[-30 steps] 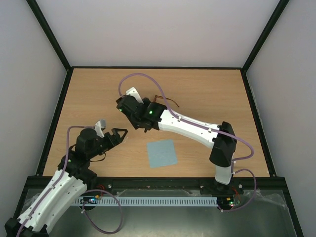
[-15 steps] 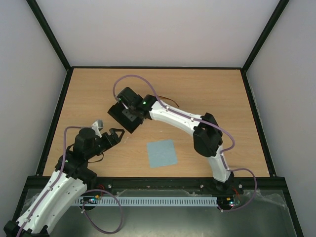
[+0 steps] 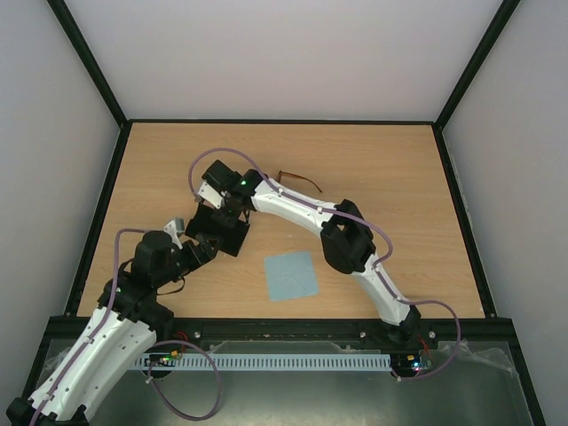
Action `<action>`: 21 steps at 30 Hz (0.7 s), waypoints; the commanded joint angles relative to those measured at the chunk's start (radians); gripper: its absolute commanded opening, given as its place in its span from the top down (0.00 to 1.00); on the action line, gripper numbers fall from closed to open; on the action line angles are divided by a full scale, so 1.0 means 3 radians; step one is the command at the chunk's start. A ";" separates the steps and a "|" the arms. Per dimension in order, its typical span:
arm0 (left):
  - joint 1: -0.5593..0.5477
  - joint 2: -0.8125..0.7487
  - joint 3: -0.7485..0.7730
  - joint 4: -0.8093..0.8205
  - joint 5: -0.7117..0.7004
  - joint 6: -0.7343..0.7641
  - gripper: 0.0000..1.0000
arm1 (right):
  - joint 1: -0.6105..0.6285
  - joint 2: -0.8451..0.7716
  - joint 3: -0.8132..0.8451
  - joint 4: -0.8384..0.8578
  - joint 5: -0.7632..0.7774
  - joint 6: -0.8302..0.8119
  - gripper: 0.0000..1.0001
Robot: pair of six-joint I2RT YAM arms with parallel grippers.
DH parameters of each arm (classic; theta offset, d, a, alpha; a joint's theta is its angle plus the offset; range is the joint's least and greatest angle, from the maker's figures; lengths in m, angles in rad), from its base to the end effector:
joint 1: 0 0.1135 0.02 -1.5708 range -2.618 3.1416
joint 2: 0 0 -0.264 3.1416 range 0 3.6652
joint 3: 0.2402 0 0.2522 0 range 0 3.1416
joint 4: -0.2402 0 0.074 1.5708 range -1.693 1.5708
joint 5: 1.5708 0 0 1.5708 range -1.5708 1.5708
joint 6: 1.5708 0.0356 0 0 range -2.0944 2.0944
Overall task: Organize the sunglasses
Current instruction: Place the sunglasses case at the center of the board.
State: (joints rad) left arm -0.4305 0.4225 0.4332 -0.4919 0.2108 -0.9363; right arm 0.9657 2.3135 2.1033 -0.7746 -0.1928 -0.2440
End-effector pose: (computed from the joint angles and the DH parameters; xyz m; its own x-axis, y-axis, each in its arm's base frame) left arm 0.1059 -0.0568 0.2340 -0.7137 -0.5388 -0.4475 0.0031 0.6364 -0.7713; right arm 0.2850 0.4240 0.2248 -0.2503 -0.7788 -0.5752 -0.9563 0.2917 0.0213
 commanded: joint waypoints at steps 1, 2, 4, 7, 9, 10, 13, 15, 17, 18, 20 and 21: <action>0.0024 -0.0011 0.0107 -0.0084 -0.0008 0.0033 0.09 | -0.0024 0.0086 0.0144 -0.0185 -0.0223 -0.0176 0.99; 0.0024 -0.0003 0.0109 -0.0077 -0.0003 0.0033 0.09 | -0.0024 0.0129 0.0161 -0.0197 -0.0222 -0.0182 0.99; 0.0024 0.0015 0.0111 -0.0066 0.0001 0.0033 0.09 | -0.0032 0.0199 0.0207 -0.0225 -0.0232 -0.0194 0.97; 0.0024 0.0032 0.0094 -0.0041 0.0008 0.0029 0.09 | -0.0051 0.0270 0.0258 -0.0257 -0.0266 -0.0203 0.92; 0.0024 0.0041 0.0085 -0.0021 0.0016 0.0023 0.09 | -0.0061 0.0293 0.0257 -0.0253 -0.0273 -0.0209 0.90; 0.0024 0.0044 0.0081 -0.0010 0.0021 0.0019 0.09 | -0.0068 0.0306 0.0259 -0.0253 -0.0271 -0.0206 0.89; 0.0024 0.0044 0.0082 0.0005 0.0029 0.0008 0.09 | -0.0074 0.0331 0.0255 -0.0242 -0.0239 -0.0196 0.83; 0.0024 0.0044 0.0082 0.0009 0.0029 0.0003 0.09 | -0.0078 0.0334 0.0256 -0.0243 -0.0226 -0.0189 0.77; 0.0024 0.0044 0.0082 0.0011 0.0032 0.0002 0.09 | -0.0079 0.0325 0.0250 -0.0224 -0.0222 -0.0173 0.68; 0.0024 0.0044 0.0082 0.0009 0.0029 0.0002 0.09 | -0.0081 0.0322 0.0250 -0.0221 -0.0230 -0.0169 0.65; 0.0024 0.0041 0.0082 0.0013 0.0040 -0.0003 0.09 | -0.0079 0.0301 0.0250 -0.0200 -0.0209 -0.0152 0.58; 0.0024 0.0039 0.0085 0.0014 0.0042 -0.0003 0.09 | -0.0082 0.0285 0.0255 -0.0190 -0.0195 -0.0147 0.56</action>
State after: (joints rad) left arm -0.4305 0.4335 0.4332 -0.4927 0.2096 -0.9352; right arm 0.9455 2.4088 2.1422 -0.8192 -0.2699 -0.2874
